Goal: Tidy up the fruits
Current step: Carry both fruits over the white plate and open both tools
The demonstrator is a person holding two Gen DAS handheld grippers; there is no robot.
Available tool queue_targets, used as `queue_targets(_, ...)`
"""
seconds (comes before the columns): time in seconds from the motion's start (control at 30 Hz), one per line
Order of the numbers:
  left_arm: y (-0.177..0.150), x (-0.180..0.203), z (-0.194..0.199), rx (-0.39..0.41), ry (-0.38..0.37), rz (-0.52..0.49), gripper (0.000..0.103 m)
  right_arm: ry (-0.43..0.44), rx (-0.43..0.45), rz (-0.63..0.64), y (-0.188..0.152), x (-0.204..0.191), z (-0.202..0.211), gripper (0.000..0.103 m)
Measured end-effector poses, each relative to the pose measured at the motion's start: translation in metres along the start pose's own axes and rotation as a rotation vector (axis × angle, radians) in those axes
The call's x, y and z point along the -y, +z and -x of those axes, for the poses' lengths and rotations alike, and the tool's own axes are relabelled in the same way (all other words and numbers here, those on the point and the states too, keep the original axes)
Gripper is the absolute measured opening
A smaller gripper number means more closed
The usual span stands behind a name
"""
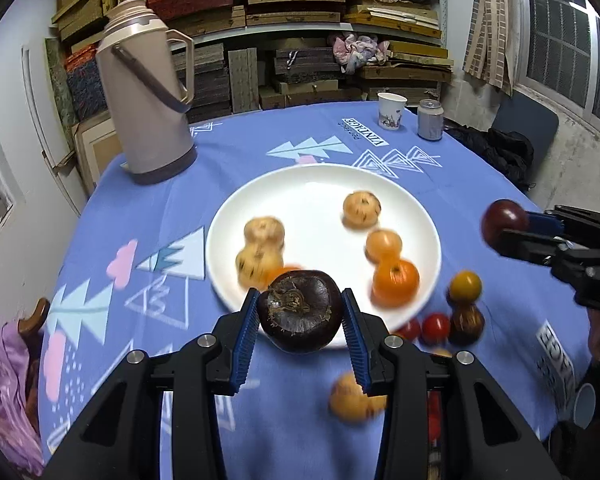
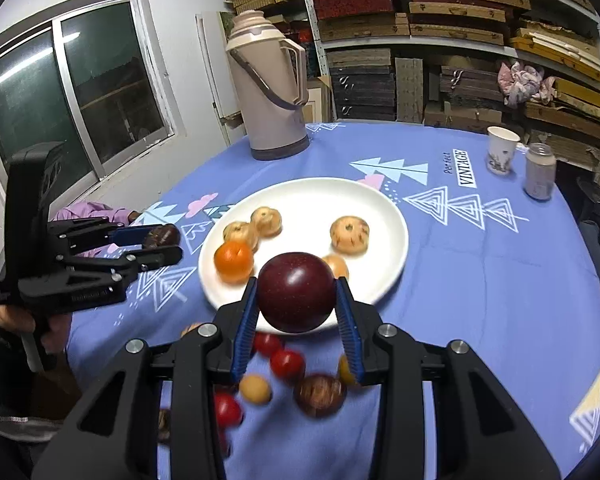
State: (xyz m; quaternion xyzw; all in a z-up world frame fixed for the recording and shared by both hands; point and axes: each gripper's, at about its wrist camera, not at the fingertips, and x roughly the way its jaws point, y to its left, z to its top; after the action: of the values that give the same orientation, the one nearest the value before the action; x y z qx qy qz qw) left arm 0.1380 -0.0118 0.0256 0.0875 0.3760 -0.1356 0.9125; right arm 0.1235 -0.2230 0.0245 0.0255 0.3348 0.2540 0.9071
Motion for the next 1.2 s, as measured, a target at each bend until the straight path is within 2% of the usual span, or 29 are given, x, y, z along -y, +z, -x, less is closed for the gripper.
queue_targets(0.17,0.025,0.002,-0.043,-0.050,0.005,0.007,0.041,0.000,-0.049,-0.011,0.018,0.008,-0.044,0.037)
queue_targets(0.4,0.045,-0.001,-0.087,-0.104,-0.010,0.032,0.041,-0.025,-0.123,-0.047,0.024,0.023,-0.097,0.037)
queue_targets(0.5,0.048,-0.004,-0.104,-0.136,-0.016,0.056,0.041,-0.045,-0.143,-0.075,0.022,0.033,-0.112,0.037)
queue_targets(0.63,0.047,-0.003,-0.114,-0.156,-0.019,0.064,0.042,-0.030,-0.145,-0.122,0.022,0.044,-0.120,0.040)
queue_targets(0.67,0.047,-0.003,-0.116,-0.157,-0.012,0.068,0.045,-0.028,-0.147,-0.127,0.022,0.046,-0.121,0.042)
queue_targets(0.73,0.047,-0.004,-0.115,-0.153,0.002,0.075,0.060,-0.035,-0.146,-0.139,0.021,0.049,-0.121,0.046)
queue_targets(0.87,0.046,-0.004,-0.106,-0.141,0.008,0.075,0.064,-0.020,-0.126,-0.152,0.019,0.051,-0.108,0.047)
queue_targets(0.93,0.045,-0.004,-0.100,-0.136,0.012,0.070,0.067,-0.032,-0.097,-0.158,0.018,0.051,-0.097,0.056)
queue_targets(1.1,0.037,-0.004,-0.078,-0.114,0.012,0.079,0.071,-0.021,-0.068,-0.164,0.014,0.050,-0.072,0.060)
queue_targets(1.2,0.030,-0.004,-0.063,-0.103,0.004,0.081,0.072,-0.018,-0.057,-0.158,0.007,0.046,-0.056,0.067)
